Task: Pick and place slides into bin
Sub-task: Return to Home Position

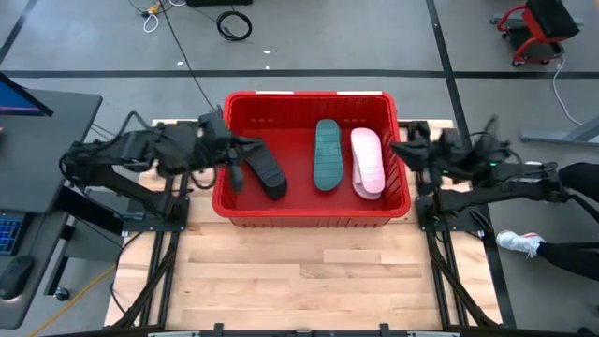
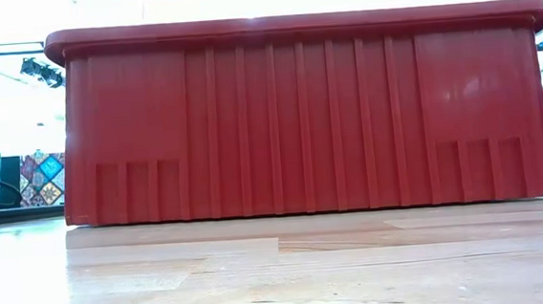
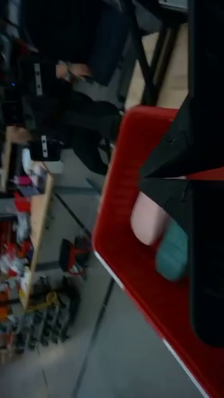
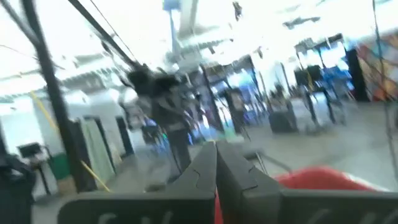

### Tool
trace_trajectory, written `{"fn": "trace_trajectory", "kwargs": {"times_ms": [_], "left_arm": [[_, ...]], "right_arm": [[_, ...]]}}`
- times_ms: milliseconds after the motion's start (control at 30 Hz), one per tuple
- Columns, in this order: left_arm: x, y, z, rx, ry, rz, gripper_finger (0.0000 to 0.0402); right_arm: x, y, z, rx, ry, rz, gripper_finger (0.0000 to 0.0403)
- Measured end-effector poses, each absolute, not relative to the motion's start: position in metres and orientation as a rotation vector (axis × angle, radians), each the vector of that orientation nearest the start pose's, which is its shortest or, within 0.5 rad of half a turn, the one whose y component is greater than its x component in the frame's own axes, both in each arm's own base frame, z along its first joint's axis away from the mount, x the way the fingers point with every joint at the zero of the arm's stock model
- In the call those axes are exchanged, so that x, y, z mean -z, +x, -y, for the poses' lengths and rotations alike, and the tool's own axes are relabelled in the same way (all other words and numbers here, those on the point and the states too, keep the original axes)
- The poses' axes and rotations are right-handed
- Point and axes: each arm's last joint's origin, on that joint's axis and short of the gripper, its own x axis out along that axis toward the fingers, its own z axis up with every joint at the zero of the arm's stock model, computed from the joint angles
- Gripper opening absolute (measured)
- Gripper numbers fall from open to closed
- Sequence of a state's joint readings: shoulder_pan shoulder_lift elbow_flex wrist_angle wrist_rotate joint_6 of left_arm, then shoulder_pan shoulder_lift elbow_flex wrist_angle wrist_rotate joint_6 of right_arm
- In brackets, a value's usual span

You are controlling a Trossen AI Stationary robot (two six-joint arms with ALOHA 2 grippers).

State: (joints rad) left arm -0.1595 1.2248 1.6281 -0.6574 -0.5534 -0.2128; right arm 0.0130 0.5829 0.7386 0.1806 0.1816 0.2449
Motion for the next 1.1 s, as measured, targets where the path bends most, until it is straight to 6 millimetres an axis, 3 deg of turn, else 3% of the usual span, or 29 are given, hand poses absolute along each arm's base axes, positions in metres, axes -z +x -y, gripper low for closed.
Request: {"fn": "trace_trajectory", "kwargs": {"times_ms": [133,267,500,733,967,1100], "left_arm": [[-0.458,0.245,0.017,-0.353,-0.142,-0.116,0.0007],[-0.437,0.244,0.008,-0.359,-0.172,-0.026,0.0010],[-0.422,0.184,-0.017,-0.460,-0.201,0.130,0.0014],[-0.396,0.125,-0.029,-0.741,-0.208,0.165,0.0012],[-0.380,0.096,-0.026,-0.734,-0.304,0.200,0.0050],[-0.360,0.088,-0.026,-0.760,-0.239,0.187,0.0060]], "right_arm": [[-0.379,0.104,-0.001,0.077,0.255,0.455,0.0009],[-0.374,0.090,-0.002,0.050,0.238,0.562,0.0004],[-0.355,0.065,-0.001,0.027,0.251,0.767,0.0004],[-0.348,0.044,0.004,0.129,0.268,0.829,0.0013],[-0.343,0.051,0.004,0.125,0.303,0.758,0.0031],[-0.341,0.049,0.007,0.241,0.350,0.752,0.0030]]}}
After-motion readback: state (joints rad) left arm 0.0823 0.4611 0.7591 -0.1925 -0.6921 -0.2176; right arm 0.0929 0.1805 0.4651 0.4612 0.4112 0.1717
